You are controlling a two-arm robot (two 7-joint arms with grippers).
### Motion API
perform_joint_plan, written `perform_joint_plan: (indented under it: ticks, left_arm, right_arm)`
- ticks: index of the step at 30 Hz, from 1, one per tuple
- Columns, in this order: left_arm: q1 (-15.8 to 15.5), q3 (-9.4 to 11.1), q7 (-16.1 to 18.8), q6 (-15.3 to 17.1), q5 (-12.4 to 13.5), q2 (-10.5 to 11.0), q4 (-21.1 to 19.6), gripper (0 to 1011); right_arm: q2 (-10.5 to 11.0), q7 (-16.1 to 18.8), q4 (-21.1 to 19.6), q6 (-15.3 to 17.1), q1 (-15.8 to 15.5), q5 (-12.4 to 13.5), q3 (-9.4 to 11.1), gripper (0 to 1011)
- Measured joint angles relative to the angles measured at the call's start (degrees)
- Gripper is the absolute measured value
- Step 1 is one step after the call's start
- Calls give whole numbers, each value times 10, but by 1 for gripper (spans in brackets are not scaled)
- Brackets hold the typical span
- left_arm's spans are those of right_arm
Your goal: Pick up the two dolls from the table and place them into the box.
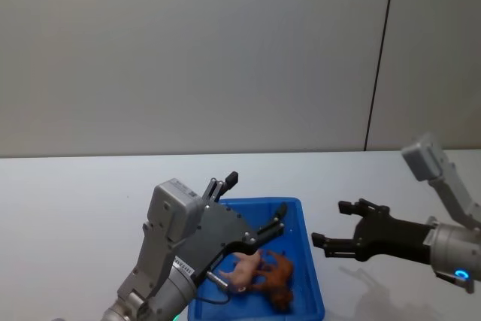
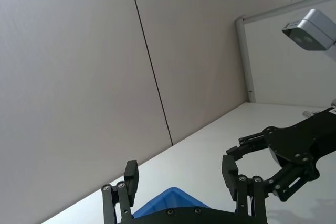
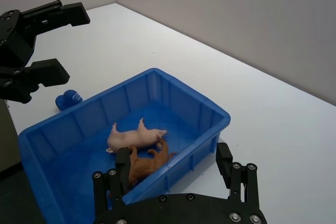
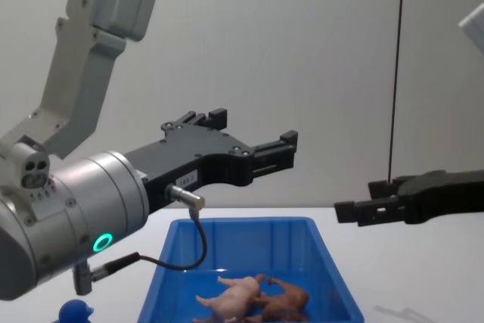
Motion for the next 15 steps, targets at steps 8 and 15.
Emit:
perform_joint_plan:
  ticks: [8,15]
  left_arm:
    - [13,-2,17,10,6,10,-16,1002]
    - [39,-7,56,24,6,28,-40,1001]
  right_arm:
    - [14,-1,-10,-6,-13,15,8,1001]
    - [20,-2,-14,-8,-18,22,12,1001]
